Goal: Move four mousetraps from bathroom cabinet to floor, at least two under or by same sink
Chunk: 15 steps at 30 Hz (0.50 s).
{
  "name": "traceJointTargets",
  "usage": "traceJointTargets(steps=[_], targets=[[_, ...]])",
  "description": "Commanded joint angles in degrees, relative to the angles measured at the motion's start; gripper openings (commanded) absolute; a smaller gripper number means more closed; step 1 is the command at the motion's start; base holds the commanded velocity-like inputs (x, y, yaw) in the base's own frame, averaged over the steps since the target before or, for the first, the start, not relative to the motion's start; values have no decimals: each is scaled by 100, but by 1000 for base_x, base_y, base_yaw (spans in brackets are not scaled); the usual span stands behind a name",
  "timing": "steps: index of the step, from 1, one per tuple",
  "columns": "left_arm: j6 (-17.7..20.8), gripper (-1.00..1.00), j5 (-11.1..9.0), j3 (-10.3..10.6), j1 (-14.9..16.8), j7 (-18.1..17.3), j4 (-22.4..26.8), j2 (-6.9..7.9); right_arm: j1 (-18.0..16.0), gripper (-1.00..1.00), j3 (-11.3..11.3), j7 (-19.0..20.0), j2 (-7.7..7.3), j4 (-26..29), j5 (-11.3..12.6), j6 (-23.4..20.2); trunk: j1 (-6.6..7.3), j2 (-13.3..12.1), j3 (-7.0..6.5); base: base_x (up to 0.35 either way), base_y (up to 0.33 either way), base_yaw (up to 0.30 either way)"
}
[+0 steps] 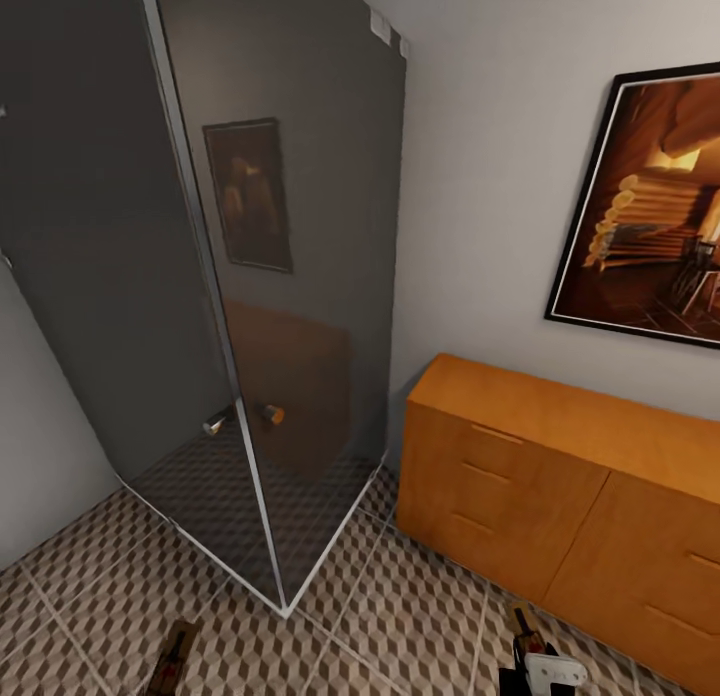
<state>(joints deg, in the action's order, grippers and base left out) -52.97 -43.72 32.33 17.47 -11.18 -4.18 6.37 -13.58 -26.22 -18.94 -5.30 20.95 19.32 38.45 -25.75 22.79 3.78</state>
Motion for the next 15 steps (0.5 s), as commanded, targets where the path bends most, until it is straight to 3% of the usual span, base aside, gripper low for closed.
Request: traceJointTargets(steps=[1,15], targets=[[-20,-100,-49,28,11,-42,-22,-4,-4,-100,-50,-48,-6,6,28,8,-4,13,10,0,0,284],[-20,-100,-49,28,11,-42,-22,-4,-4,-100,-49,-48,-6,6,34,4,-4,13,-32,0,0,284]])
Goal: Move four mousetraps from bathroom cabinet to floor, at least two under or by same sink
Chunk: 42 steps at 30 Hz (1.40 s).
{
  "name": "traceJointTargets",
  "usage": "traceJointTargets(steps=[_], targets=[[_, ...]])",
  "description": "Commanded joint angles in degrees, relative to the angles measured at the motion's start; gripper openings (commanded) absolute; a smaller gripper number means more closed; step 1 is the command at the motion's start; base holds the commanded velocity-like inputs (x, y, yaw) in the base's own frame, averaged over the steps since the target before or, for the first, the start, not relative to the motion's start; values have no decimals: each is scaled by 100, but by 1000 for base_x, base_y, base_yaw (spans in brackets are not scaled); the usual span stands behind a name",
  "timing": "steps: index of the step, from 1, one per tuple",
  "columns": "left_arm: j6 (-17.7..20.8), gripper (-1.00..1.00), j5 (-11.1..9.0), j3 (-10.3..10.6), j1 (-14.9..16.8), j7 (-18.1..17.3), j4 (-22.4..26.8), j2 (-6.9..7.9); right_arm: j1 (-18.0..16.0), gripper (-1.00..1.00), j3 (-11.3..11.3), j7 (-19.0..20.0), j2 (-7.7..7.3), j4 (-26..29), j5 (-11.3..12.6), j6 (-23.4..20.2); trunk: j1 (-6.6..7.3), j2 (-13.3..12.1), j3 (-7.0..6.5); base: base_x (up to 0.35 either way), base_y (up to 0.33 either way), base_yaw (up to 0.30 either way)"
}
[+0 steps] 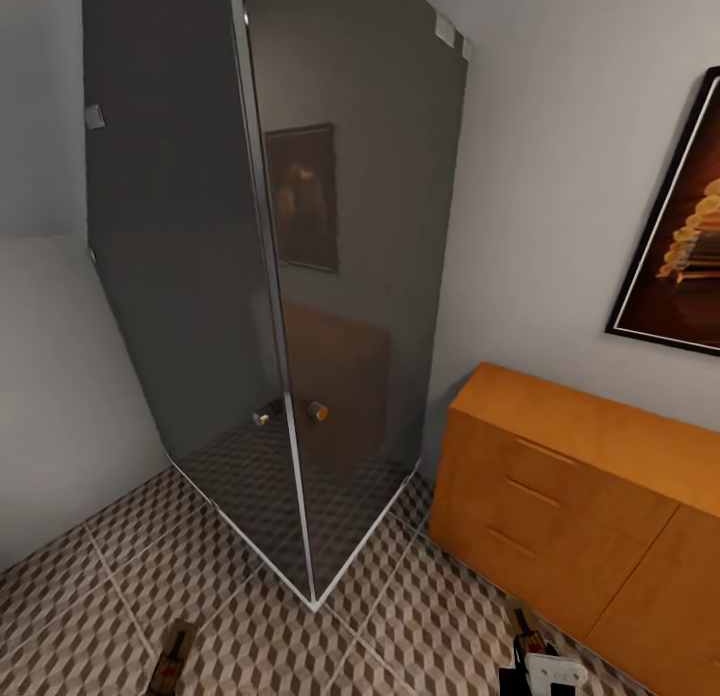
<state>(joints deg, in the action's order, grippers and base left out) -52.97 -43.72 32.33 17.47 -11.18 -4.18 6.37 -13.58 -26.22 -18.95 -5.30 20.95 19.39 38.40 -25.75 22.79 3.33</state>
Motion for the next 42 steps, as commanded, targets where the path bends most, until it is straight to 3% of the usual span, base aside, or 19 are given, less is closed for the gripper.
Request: traceJointTargets(steps=[1,26,31,36,42], targets=[[-20,-100,-49,28,11,-42,-22,-4,-4,-100,-50,-48,-7,6,28,10,-4,13,10,0,0,284],[85,-100,-49,28,11,-42,-22,-20,-4,-100,-50,-89,-7,6,30,10,-4,13,-42,0,0,285],[343,-100,-49,28,11,-42,-22,-82,-4,-100,-50,-91,-7,6,30,6,-4,13,-43,0,0,286],[386,-100,-49,28,11,-44,-22,-194,-4,-100,-50,-92,-7,6,30,3,-4,13,-43,0,0,287],[392,-100,-49,28,11,-46,-22,-221,-4,-100,-51,-90,8,4,30,8,-4,13,-43,0,0,288]])
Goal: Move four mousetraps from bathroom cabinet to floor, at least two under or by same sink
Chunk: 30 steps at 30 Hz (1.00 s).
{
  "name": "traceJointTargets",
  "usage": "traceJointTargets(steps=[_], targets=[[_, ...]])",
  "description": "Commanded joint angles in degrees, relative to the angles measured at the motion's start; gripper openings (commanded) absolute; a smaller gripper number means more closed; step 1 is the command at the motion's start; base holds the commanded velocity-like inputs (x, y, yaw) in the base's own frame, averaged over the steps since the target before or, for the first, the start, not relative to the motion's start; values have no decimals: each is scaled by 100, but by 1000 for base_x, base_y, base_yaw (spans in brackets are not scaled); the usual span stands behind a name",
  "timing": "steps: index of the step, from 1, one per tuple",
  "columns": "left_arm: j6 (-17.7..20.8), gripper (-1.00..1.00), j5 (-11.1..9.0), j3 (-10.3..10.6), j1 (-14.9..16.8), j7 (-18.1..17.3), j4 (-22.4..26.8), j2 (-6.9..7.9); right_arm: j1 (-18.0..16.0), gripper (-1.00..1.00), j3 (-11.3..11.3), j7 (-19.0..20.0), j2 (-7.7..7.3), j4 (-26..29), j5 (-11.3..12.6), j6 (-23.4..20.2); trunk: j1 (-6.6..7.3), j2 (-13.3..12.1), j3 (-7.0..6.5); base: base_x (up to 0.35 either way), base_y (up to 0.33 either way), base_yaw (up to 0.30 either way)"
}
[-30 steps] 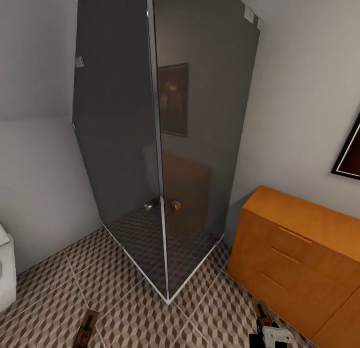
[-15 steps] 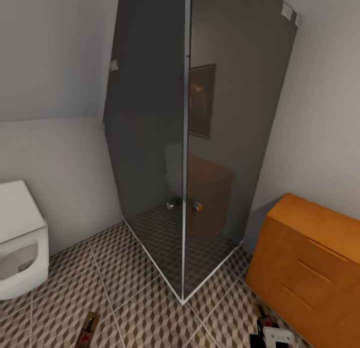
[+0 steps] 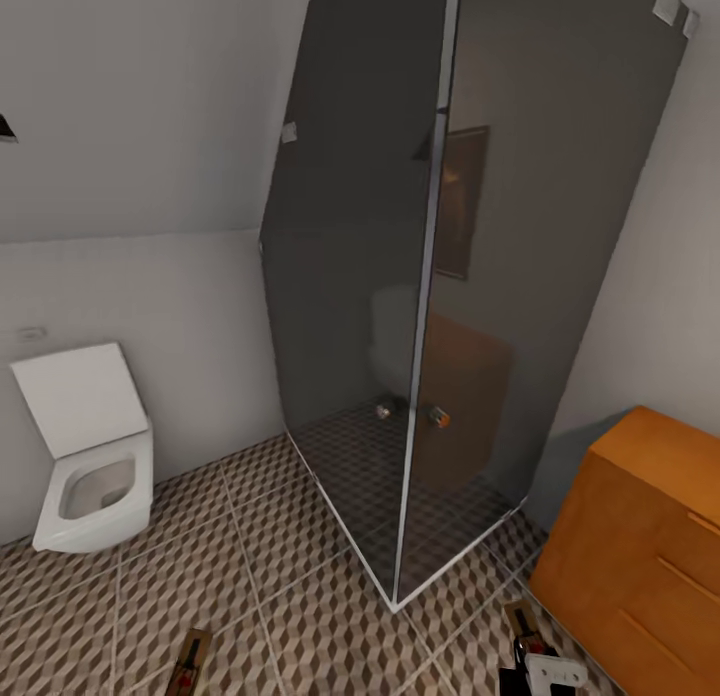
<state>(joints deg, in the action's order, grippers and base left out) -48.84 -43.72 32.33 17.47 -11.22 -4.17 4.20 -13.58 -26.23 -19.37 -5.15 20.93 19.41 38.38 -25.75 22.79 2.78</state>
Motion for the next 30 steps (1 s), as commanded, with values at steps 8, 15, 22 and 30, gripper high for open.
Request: traceJointTargets(steps=[8,15,22,30], targets=[[-20,-100,-48,27,11,-41,-22,-7,-4,-100,-49,-47,71,4,28,12,-4,13,13,-7,2,288],[-15,-100,-48,27,11,-41,-22,-7,-4,-100,-49,-41,113,0,26,11,-4,13,13,-139,111,288],[-15,-100,-48,27,11,-40,-22,-7,-4,-100,-51,-41,119,0,26,11,-4,13,13,-178,149,288],[-17,-100,-48,27,11,-39,-22,-5,-4,-100,-49,-41,119,1,28,11,-4,13,13,-208,149,288]])
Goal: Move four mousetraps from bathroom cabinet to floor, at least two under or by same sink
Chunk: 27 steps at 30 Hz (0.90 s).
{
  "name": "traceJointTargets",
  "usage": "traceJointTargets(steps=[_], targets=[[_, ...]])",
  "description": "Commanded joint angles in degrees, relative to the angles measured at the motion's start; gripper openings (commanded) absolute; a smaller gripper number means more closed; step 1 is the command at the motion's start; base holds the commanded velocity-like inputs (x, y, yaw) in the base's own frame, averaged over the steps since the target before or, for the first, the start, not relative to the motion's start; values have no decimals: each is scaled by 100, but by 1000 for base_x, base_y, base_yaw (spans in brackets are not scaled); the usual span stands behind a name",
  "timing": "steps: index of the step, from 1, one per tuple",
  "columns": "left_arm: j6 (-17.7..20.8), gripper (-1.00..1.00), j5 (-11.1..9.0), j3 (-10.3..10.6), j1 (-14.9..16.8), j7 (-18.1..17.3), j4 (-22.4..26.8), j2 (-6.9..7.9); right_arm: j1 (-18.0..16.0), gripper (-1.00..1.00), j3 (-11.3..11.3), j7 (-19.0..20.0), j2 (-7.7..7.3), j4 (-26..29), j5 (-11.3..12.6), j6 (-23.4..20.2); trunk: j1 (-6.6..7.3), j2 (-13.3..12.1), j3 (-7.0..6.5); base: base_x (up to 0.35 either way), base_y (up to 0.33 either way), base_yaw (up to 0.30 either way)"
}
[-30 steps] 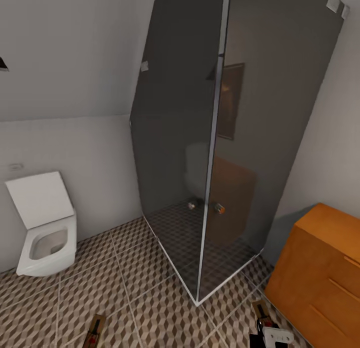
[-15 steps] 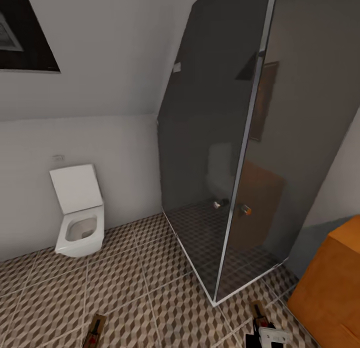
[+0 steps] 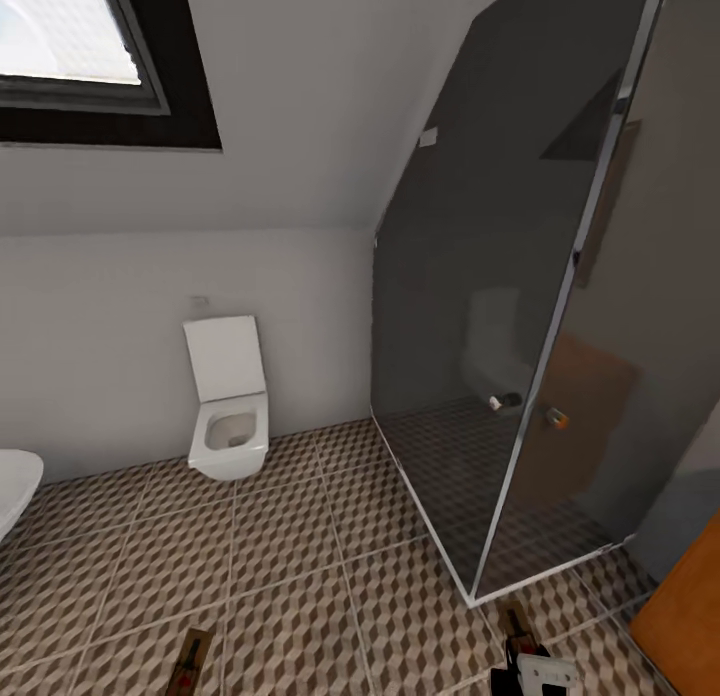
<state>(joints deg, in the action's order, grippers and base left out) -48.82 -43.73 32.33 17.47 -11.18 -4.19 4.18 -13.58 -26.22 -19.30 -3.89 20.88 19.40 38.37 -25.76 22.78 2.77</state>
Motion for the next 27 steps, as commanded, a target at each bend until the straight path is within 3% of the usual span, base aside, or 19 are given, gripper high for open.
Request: traceJointTargets(steps=[1,27], targets=[[-20,-100,-48,28,10,-44,-21,-4,-5,-100,-50,-48,-6,5,29,10,-2,14,14,-139,69,288],[-22,-100,-48,28,10,-47,-21,3,-5,-100,-52,-48,29,4,21,20,-2,14,14,-13,6,287]])
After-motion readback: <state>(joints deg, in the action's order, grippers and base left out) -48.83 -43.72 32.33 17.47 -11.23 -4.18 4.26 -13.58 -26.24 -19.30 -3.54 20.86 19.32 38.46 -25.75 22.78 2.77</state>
